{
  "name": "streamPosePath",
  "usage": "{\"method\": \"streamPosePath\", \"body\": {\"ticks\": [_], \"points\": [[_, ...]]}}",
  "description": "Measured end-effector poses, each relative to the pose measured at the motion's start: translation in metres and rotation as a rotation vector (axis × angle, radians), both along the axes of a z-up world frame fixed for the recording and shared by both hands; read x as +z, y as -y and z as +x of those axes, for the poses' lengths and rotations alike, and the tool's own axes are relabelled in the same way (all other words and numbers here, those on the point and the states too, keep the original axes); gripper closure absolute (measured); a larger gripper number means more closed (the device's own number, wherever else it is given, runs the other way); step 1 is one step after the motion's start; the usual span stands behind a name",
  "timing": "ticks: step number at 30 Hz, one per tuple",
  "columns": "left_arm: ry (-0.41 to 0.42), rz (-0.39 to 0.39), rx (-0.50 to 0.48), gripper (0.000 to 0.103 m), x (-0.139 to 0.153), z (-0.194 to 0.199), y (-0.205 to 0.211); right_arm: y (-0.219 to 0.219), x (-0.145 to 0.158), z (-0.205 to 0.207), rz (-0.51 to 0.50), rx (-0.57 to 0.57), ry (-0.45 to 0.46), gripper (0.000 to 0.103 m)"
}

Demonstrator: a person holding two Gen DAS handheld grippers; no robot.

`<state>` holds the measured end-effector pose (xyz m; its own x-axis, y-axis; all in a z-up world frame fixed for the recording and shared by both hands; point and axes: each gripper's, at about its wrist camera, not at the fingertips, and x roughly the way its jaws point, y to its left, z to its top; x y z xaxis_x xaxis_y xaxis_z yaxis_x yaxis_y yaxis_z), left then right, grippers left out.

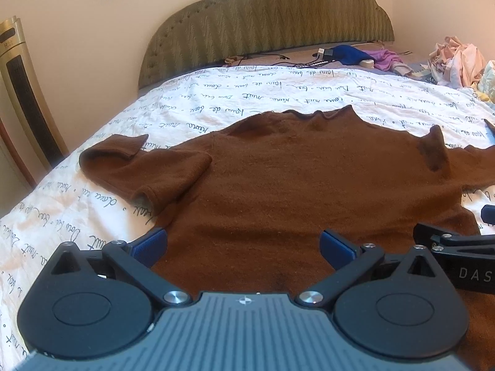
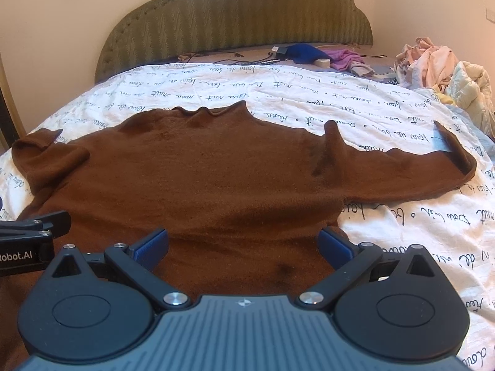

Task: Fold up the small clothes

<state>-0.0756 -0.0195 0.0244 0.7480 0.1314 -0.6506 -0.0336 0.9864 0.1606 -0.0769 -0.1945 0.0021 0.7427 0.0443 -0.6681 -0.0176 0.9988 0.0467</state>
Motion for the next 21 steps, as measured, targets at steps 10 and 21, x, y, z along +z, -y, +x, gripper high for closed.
{"method": "streamPosePath", "body": {"ticks": [10, 21], "points": [[0.0, -0.001, 0.005, 0.0, 0.005, -0.011, 0.0, 0.0, 0.009, -0.009, 0.013, -0.005, 0.005, 0.0], [-0.062, 0.058, 0.036, 0.0, -0.002, 0.001, 0.001, -0.004, 0.003, -0.005, -0.012, -0.021, -0.01, 0.0]]}}
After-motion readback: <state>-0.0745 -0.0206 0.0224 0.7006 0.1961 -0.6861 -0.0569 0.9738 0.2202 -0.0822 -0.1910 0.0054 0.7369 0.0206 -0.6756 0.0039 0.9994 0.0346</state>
